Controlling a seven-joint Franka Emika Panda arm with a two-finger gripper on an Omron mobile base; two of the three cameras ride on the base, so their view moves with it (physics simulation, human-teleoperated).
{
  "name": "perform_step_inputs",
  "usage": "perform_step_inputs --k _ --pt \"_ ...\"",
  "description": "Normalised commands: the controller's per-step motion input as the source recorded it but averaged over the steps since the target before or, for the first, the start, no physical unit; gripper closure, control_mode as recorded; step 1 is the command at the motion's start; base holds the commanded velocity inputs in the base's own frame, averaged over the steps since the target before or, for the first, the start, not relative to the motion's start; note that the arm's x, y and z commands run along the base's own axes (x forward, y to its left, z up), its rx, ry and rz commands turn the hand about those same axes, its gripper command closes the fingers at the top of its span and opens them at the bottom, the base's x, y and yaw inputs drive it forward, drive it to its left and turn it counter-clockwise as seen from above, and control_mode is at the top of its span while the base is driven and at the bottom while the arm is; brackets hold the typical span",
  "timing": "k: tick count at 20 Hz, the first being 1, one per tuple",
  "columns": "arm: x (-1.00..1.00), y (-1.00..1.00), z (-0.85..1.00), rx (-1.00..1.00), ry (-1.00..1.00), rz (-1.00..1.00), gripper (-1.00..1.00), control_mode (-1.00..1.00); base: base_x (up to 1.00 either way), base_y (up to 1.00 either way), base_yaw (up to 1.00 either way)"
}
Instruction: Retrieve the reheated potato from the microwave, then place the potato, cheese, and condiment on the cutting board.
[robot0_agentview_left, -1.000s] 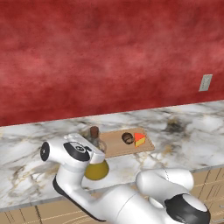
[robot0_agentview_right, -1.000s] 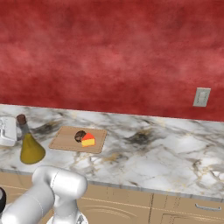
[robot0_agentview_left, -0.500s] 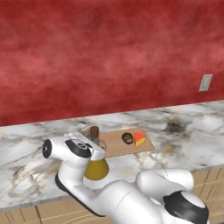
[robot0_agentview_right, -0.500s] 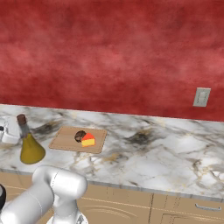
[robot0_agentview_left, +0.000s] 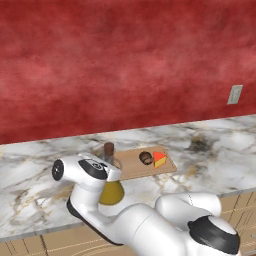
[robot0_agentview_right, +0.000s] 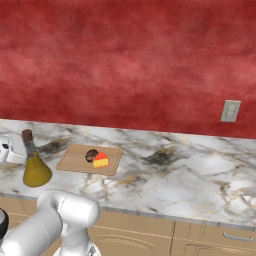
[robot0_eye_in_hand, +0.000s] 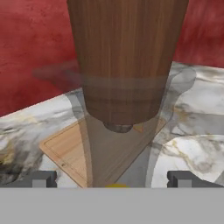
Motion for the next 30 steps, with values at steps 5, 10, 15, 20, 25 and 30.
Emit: perform_step_inputs --k 5,10,15,20,25,30 --pt "0.02 -0.03 -0.02 0.0 0.01 0.08 -1.0 -1.0 0.0 0.0 0.0" --pt "-0.01 0.0 0.01 0.0 0.0 0.05 1.0 -1.0 0.0 0.0 0.0" --pt "-0.04 -0.03 0.0 -0.02 0.0 0.02 1.0 -1.0 0.0 0.0 0.0" --pt "-0.02 0.0 0.18 -0.01 -0.04 0.0 1.0 -1.0 0.0 0.0 0.0" --pt "0.08 0.0 0.51 -0.02 -0.11 0.0 1.0 -1.0 0.0 0.0 0.0" --pt "0.39 -0.11 0.31 0.0 -0.06 0.0 1.0 -1.0 0.0 0.0 0.0"
